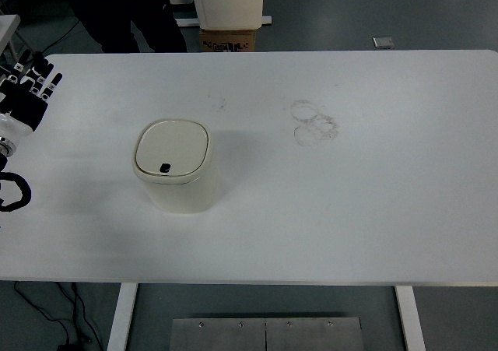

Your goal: Open trash bin

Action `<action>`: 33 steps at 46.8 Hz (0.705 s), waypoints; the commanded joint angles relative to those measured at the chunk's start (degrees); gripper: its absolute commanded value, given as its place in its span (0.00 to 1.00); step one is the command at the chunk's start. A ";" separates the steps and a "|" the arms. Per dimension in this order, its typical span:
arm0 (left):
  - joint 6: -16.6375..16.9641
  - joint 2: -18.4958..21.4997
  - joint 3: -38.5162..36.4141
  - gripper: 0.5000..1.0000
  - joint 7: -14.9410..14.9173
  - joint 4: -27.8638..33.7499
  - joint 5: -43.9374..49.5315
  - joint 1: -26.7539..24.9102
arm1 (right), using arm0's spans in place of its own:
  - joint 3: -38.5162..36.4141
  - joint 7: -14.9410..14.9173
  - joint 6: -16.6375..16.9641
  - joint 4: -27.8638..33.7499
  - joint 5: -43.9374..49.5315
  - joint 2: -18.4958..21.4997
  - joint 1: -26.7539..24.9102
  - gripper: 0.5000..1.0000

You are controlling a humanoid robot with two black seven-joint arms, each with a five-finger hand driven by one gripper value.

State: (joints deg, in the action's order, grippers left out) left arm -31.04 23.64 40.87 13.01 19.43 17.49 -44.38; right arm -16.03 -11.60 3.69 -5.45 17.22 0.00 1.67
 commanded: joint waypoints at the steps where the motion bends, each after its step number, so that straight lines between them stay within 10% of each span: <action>1: 0.10 0.09 0.00 1.00 0.00 0.00 0.00 -0.01 | 0.03 0.00 0.00 0.00 0.00 0.00 0.00 0.98; 33: 0.19 0.09 0.00 1.00 0.00 0.00 0.00 -0.18 | 0.03 0.00 0.00 0.00 0.00 0.00 0.00 0.98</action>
State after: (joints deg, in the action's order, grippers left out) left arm -30.85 23.73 40.87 13.01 19.42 17.49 -44.46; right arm -16.03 -11.60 3.69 -5.45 17.20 0.00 1.67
